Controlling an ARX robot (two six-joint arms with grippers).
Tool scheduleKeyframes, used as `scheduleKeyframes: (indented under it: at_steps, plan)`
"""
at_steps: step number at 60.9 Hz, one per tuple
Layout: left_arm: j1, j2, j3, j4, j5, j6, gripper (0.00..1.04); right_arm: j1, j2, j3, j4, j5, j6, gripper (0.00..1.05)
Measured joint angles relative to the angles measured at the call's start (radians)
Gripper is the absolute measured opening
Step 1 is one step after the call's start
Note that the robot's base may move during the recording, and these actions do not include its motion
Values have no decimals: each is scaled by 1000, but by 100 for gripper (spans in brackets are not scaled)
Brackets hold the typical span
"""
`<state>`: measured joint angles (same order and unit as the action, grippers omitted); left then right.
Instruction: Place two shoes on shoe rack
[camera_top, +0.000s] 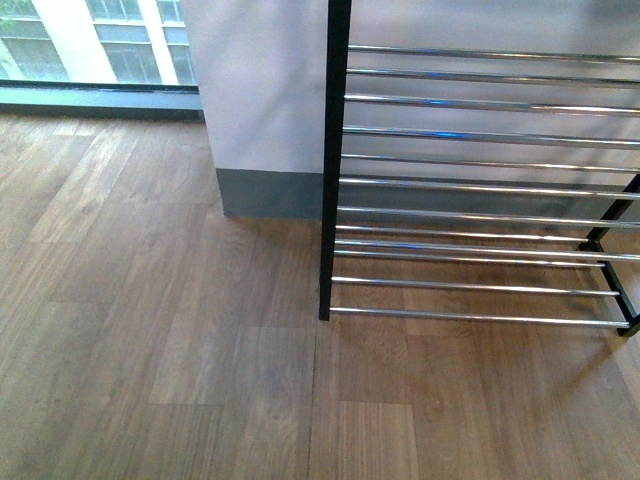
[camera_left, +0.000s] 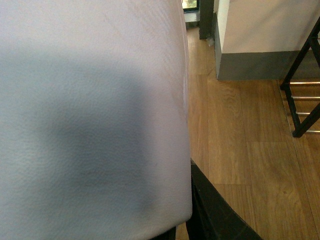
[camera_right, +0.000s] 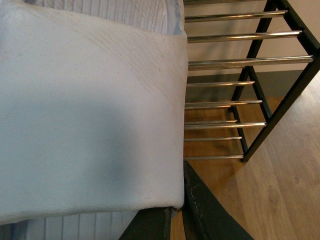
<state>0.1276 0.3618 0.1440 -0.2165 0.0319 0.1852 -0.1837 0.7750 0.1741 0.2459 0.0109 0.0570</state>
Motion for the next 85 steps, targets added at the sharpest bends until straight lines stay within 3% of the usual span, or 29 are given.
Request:
scheduleKeyframes:
  at_steps: [85]
  plan:
    - [0,0,-1,0,0,0,2,0,0,-2,0,0,0,1]
